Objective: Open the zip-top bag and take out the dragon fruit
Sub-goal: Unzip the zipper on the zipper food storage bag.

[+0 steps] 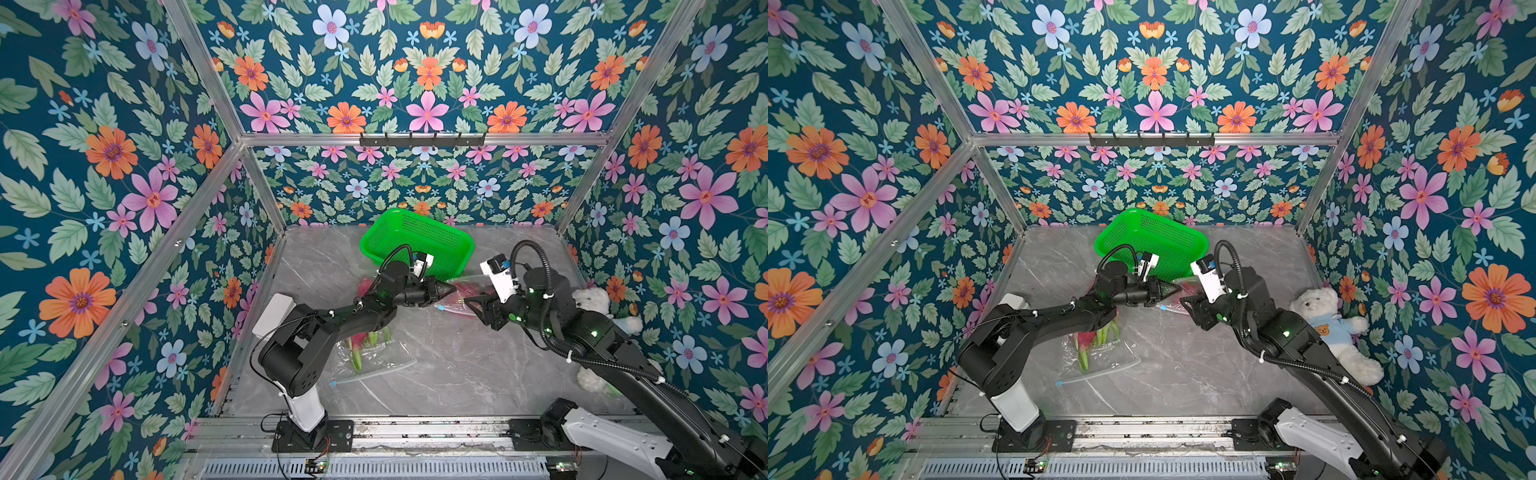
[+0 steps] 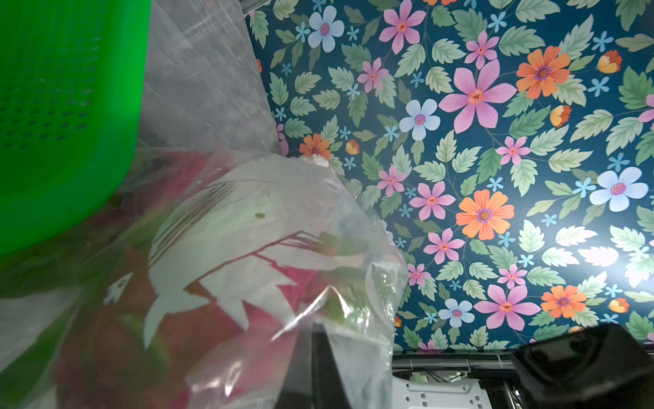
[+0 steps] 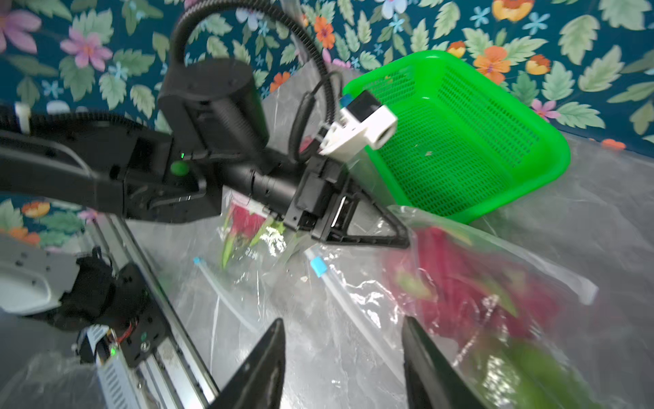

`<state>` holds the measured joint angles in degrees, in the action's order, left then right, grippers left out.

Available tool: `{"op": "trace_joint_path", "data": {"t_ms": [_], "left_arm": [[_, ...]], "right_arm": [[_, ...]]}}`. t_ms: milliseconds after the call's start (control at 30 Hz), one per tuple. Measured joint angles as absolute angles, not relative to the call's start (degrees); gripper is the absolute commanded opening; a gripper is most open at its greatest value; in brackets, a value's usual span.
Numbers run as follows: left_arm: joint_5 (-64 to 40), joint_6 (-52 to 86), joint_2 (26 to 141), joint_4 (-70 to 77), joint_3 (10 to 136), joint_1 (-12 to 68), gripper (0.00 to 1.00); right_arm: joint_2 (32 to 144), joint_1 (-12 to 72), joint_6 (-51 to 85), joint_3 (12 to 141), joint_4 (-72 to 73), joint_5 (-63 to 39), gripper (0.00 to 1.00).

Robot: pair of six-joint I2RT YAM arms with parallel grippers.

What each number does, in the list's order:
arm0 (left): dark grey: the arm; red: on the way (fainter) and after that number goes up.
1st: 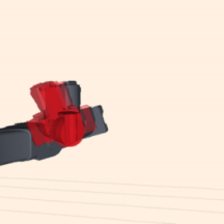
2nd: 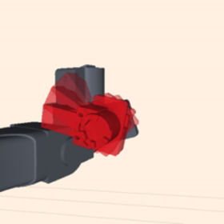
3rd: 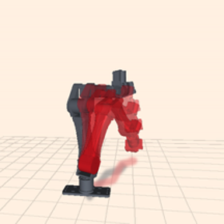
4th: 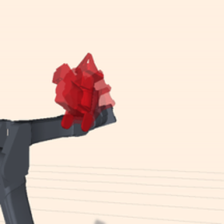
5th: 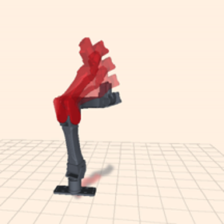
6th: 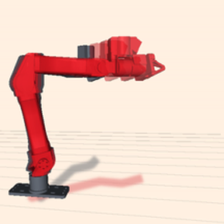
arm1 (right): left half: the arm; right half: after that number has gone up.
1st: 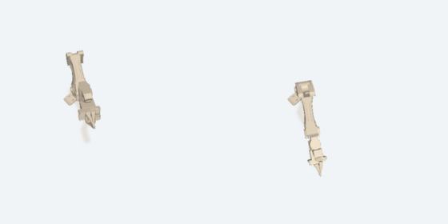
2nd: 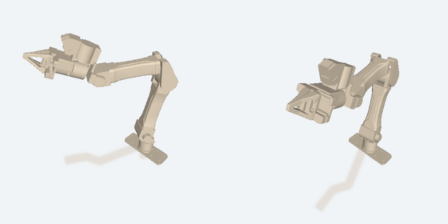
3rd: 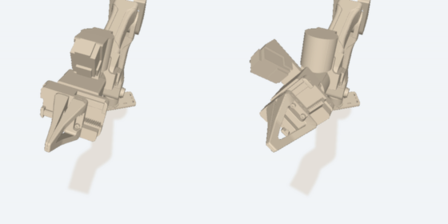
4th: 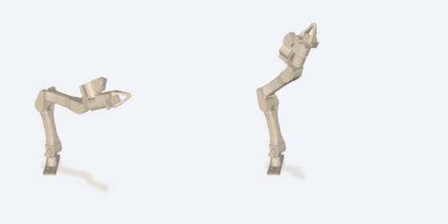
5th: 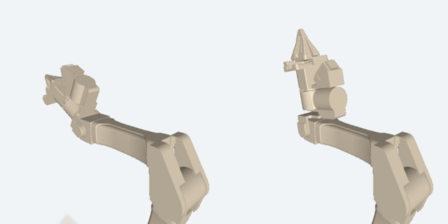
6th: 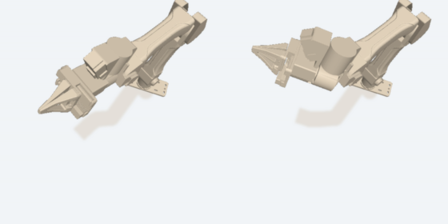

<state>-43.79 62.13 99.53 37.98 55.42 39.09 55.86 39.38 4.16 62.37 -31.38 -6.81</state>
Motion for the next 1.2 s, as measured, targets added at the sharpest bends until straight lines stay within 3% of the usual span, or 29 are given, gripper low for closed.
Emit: {"op": "trace_joint_path", "data": {"t_ms": [533,1200], "left_arm": [[-48.1,60.07,99.07,29.63,56.84,37.54,0.0],[-49.56,62.08,98.96,30.04,56.4,37.08,0.0]], "right_arm": [[67.61,46.02,-5.13,61.32,-24.82,-2.85,0.36],[74.11,50.17,-7.9,59.02,-17.67,5.21,0.3]]}}
